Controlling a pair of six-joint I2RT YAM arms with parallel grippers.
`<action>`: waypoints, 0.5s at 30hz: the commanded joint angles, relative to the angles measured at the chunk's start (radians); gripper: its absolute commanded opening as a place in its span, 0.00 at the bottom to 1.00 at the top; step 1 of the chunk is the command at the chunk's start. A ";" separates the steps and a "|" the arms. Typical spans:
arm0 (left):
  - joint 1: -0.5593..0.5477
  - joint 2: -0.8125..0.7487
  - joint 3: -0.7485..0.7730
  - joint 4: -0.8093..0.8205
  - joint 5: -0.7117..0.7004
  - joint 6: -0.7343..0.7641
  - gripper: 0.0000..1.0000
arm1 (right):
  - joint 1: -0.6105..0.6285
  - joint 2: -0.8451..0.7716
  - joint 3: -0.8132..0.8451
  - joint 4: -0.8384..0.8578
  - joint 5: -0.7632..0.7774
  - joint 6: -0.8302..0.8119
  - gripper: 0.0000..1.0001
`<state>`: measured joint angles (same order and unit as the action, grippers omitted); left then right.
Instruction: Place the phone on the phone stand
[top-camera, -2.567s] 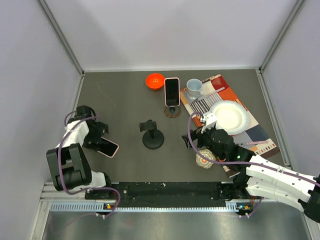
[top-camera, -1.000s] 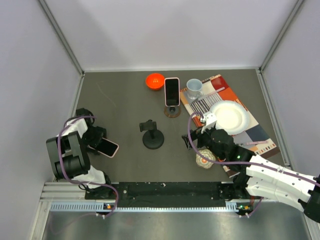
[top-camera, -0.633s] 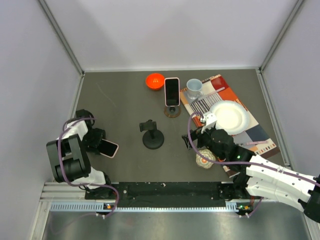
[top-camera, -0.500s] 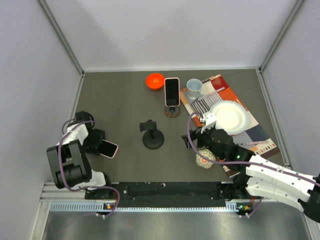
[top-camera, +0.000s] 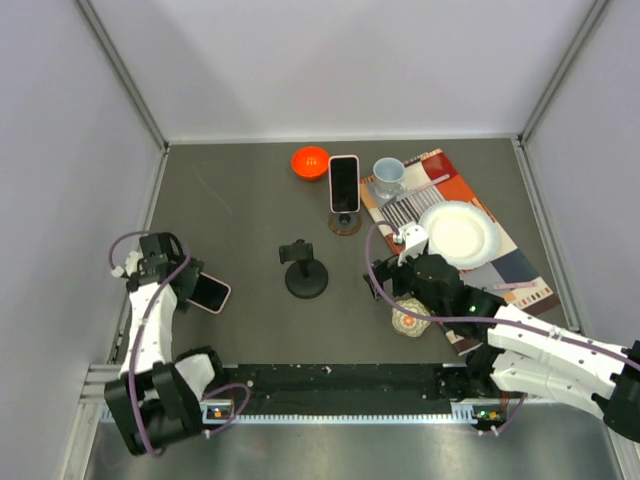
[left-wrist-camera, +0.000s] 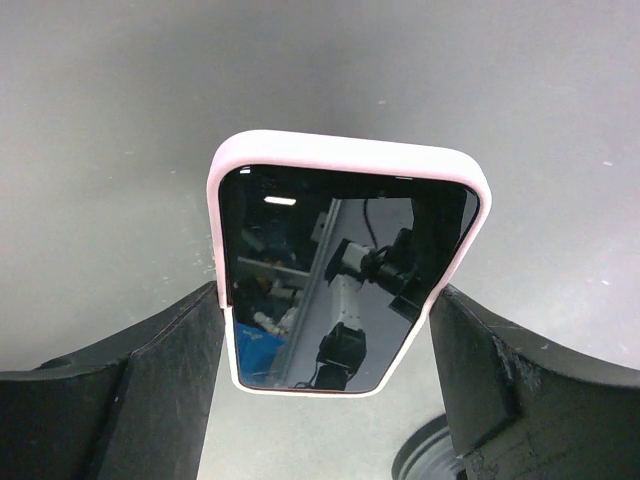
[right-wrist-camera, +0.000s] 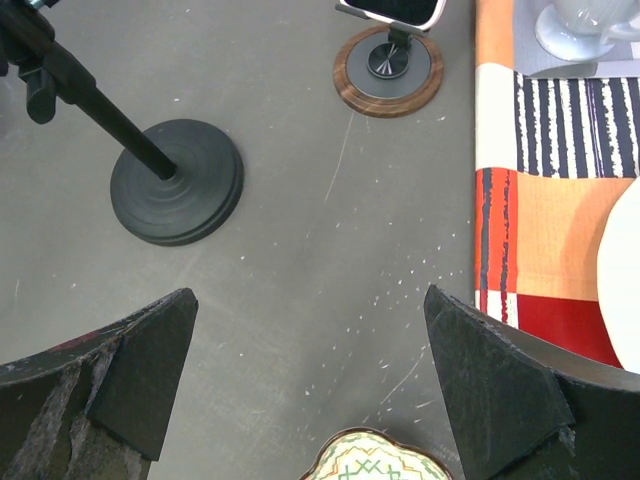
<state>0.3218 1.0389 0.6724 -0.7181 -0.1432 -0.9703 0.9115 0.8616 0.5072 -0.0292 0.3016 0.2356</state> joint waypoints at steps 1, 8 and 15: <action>-0.001 -0.132 -0.028 0.077 0.042 0.054 0.00 | -0.008 0.011 0.076 -0.023 -0.019 0.007 0.97; -0.012 -0.316 -0.040 0.106 0.083 0.154 0.00 | -0.008 0.020 0.116 -0.066 -0.109 0.005 0.97; -0.030 -0.539 0.152 0.201 0.224 0.315 0.00 | -0.008 0.043 0.203 -0.098 -0.275 0.025 0.98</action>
<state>0.3111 0.6067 0.6529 -0.6949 -0.0269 -0.7662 0.9066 0.9001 0.6182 -0.1253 0.1364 0.2401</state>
